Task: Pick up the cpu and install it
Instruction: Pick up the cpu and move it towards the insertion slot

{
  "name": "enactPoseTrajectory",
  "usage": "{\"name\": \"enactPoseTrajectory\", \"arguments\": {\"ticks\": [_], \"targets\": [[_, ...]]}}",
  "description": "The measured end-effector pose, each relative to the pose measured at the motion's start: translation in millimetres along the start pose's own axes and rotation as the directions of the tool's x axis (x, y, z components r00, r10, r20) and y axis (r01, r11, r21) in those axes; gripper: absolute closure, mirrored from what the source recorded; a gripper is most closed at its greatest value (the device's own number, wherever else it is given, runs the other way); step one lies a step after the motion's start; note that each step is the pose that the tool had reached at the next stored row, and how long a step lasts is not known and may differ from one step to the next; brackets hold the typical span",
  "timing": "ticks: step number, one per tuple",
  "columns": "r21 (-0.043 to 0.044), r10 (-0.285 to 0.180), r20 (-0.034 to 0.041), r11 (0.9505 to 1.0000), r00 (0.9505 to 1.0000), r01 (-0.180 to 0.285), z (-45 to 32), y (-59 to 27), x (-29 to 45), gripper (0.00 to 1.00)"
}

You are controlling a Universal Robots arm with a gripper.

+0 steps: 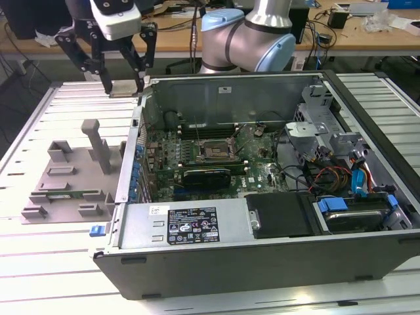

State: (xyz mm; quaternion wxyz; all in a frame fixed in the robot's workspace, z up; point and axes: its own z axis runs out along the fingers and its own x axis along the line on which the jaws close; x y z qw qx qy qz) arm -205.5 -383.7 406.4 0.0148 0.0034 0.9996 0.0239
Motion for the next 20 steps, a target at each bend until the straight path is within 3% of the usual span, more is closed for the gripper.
{"name": "enactPoseTrajectory", "arguments": {"ticks": [12, 15, 20], "targets": [[0.0001, 0.000, 0.0000, 1.0000, 1.0000, 0.000, 1.1, 0.2, -37.4, 0.45], [0.0001, 0.000, 0.0000, 1.0000, 1.0000, 0.000, 1.6, 0.3, -54.4, 0.45], [0.0000, 0.000, 0.0000, 1.0000, 1.0000, 0.000, 2.1, 0.4, -71.8, 0.45]]}}
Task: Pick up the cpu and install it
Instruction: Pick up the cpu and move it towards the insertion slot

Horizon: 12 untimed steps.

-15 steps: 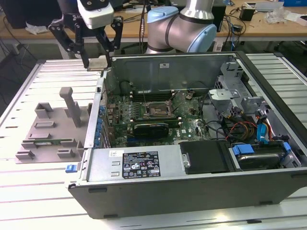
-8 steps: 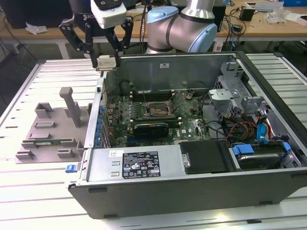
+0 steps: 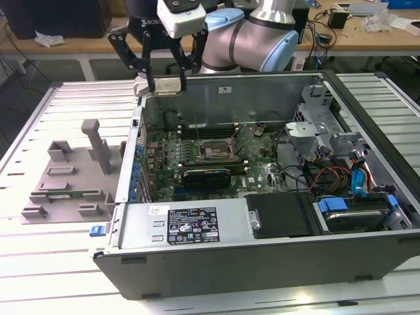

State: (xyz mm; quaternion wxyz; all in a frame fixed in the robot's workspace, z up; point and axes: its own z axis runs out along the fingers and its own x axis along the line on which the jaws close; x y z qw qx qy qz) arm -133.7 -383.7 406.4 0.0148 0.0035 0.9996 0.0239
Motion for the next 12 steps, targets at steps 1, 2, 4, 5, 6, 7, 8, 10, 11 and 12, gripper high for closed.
{"name": "enactPoseTrajectory", "arguments": {"ticks": [1, 2, 4, 5, 6, 7, 8, 10, 11, 12], "targets": [[0.0001, 0.000, 0.0000, 1.0000, 1.0000, 0.000, 0.0, 0.0, -2.5, 0.45], [0.0000, 0.000, 0.0000, 1.0000, 1.0000, 0.000, 0.1, 0.0, -4.5, 0.45], [0.0001, 0.000, 0.0000, 1.0000, 1.0000, 0.000, 0.3, 0.1, -10.5, 0.45], [0.0000, 0.000, 0.0000, 1.0000, 1.0000, 0.000, 0.4, 0.1, -13.3, 0.45], [0.0000, 0.000, 0.0000, 1.0000, 1.0000, 0.000, 0.4, 0.1, -15.0, 0.45], [0.0000, 0.000, 0.0000, 1.0000, 1.0000, 0.000, 0.5, 0.1, -17.3, 0.45], [0.0000, 0.000, 0.0000, 1.0000, 1.0000, 0.000, 0.6, 0.1, -20.6, 0.45], [0.0001, 0.000, 0.0000, 1.0000, 1.0000, 0.000, 0.6, 0.1, -23.4, 0.45], [0.0001, 0.000, 0.0000, 1.0000, 1.0000, 0.000, 0.7, 0.1, -23.4, 0.45], [0.0000, 0.000, 0.0000, 1.0000, 1.0000, 0.000, 0.7, 0.1, -23.4, 0.45]]}}
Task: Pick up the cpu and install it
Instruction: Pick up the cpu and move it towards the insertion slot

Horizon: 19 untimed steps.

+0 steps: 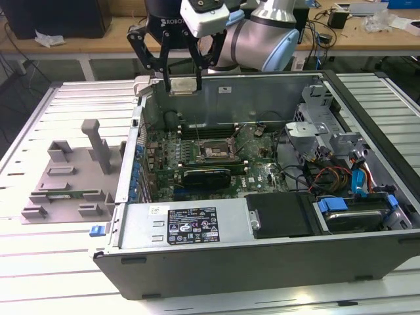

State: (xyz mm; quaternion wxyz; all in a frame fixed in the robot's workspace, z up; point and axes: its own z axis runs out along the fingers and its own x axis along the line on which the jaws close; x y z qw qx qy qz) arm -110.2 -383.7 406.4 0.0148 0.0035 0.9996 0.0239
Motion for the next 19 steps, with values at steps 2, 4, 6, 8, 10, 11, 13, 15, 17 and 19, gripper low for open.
{"name": "enactPoseTrajectory", "arguments": {"ticks": [2, 4, 6, 8, 10, 11, 13, 15, 17, 19], "targets": [[-0.0003, 0.000, 0.0002, 1.0000, 1.0000, 0.000, 0.5, 0.1, -0.5, 0.45], [-0.0002, 0.000, 0.0000, 1.0000, 1.0000, 0.000, 3.2, -0.1, -4.6, 0.45], [-0.0003, 0.000, -0.0005, 1.0000, 1.0000, 0.000, 10.8, -0.4, -11.9, 0.45], [-0.0001, 0.000, -0.0011, 1.0000, 1.0000, 0.000, 16.2, -0.6, -15.6, 0.45], [-0.0001, 0.000, -0.0015, 1.0000, 1.0000, 0.000, 20.4, -0.6, -18.0, 0.45], [0.0000, 0.000, -0.0017, 1.0000, 1.0000, 0.000, 22.1, -0.6, -18.8, 0.45], [0.0001, 0.000, -0.0021, 1.0000, 1.0000, 0.000, 26.8, -0.2, -20.0, 0.45], [-0.0002, 0.000, -0.0022, 1.0000, 1.0000, 0.000, 32.1, 0.7, -21.2, 0.45], [0.0001, 0.000, -0.0027, 1.0000, 1.0000, 0.000, 38.0, 2.6, -22.4, 0.45], [-0.0001, 0.000, -0.0030, 1.0000, 1.0000, 0.000, 43.0, 4.7, -23.2, 0.45]]}}
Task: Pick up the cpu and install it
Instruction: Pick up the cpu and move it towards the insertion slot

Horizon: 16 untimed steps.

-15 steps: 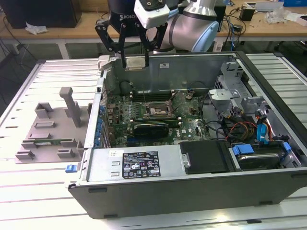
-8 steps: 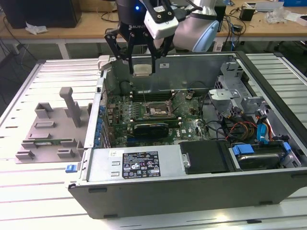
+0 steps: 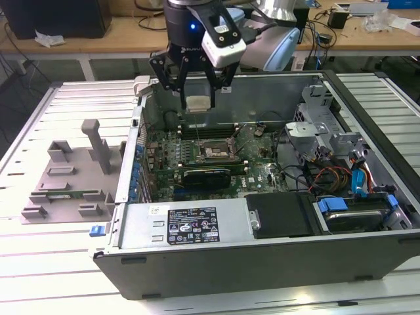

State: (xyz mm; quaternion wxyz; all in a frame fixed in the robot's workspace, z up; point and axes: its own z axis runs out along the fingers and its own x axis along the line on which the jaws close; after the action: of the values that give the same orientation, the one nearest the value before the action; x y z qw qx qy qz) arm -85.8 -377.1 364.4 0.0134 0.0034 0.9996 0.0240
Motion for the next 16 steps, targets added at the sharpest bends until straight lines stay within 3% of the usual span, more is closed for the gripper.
{"name": "enactPoseTrajectory", "arguments": {"ticks": [10, 16], "targets": [[0.0001, 0.000, -0.0031, 1.0000, 1.0000, 0.000, 25.4, 6.3, -1.4, 0.45], [0.0000, 0.000, -0.0031, 1.0000, 1.0000, 0.000, 35.2, 5.9, -1.3, 0.45]]}}
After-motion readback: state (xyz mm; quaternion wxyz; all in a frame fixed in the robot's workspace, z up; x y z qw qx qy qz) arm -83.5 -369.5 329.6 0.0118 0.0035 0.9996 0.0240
